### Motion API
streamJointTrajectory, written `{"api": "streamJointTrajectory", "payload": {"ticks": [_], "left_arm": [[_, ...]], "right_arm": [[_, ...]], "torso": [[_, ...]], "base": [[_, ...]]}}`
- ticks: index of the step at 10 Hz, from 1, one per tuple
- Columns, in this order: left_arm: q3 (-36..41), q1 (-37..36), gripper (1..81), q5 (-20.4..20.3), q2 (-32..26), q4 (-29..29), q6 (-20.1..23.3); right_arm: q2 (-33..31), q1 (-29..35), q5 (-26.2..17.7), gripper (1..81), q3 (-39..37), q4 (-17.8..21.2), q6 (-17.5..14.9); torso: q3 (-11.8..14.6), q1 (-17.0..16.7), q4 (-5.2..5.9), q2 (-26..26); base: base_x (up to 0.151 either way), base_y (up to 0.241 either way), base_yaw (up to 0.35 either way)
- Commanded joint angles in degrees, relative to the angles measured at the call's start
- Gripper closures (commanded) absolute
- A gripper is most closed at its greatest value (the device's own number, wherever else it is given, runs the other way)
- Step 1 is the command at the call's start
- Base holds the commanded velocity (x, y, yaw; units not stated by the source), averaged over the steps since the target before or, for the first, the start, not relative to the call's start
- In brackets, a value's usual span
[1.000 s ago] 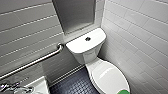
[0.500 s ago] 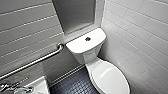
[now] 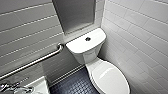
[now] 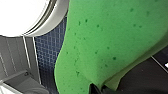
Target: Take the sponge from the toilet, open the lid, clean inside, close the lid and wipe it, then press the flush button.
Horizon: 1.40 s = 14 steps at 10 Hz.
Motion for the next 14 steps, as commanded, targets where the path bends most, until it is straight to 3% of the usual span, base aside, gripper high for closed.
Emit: {"api": "streamJointTrajectory", "payload": {"ticks": [1, 3, 4, 5, 6, 7, 8, 9, 14], "left_arm": [[2.0, 0.8, 1.0, -3.6, -2.4, -3.6, -0.4], [2.0, 0.0, 1.0, -3.4, -2.5, -3.6, -0.3], [2.0, -0.3, 1.0, -3.2, -2.6, -3.7, -0.3], [1.9, -0.9, 1.0, -3.1, -2.7, -3.7, -0.3], [2.0, -1.1, 1.0, -3.1, -2.7, -3.6, -0.3], [1.8, -1.1, 1.0, -3.1, -2.7, -3.6, -0.3], [1.4, -1.1, 1.0, -3.1, -2.7, -3.7, -0.4], [0.8, -1.1, 1.0, -3.1, -2.7, -3.7, -0.4], [-4.7, -1.0, 1.0, -1.4, -0.1, -3.7, -0.4]], "right_arm": [[-3.5, -6.2, 5.1, 81.1, 5.7, -0.5, 1.2], [-2.0, -10.0, 5.4, 81.1, 4.5, -5.0, 1.1], [-1.0, -11.5, 5.5, 81.1, 3.4, -6.6, 1.2], [0.8, -13.2, 5.6, 81.1, 1.4, -7.1, 1.2], [2.7, -14.3, 5.6, 81.1, -0.7, -7.4, 1.1], [4.2, -15.1, 5.6, 81.1, -2.4, -7.7, 1.2], [5.4, -15.6, 5.6, 81.1, -3.6, -8.4, 1.2], [6.1, -16.0, 5.6, 81.1, -4.4, -8.8, 1.1], [11.5, -18.4, 5.4, 81.1, -10.4, -12.7, 1.1]], "torso": [[0.0, 0.0, 0.00, 0.0], [0.0, 0.0, 0.00, 0.0], [0.0, -3.7, 0.00, 5.7], [0.0, -3.9, 0.00, 6.1], [4.1, -4.6, 0.00, 7.2], [5.9, -5.7, 0.00, 8.9], [12.5, -10.2, 0.00, 16.1], [8.6, -7.7, 0.00, 12.2], [19.0, -14.1, 0.00, 21.9]], "base": [[0.000, 0.000, 0.000], [0.000, 0.000, 0.000], [0.000, 0.000, 0.000], [0.000, 0.000, 0.000], [0.000, 0.000, 0.000], [0.000, 0.000, 0.000], [0.000, 0.000, 0.000], [0.000, 0.000, 0.000], [0.000, 0.000, 0.000]]}}
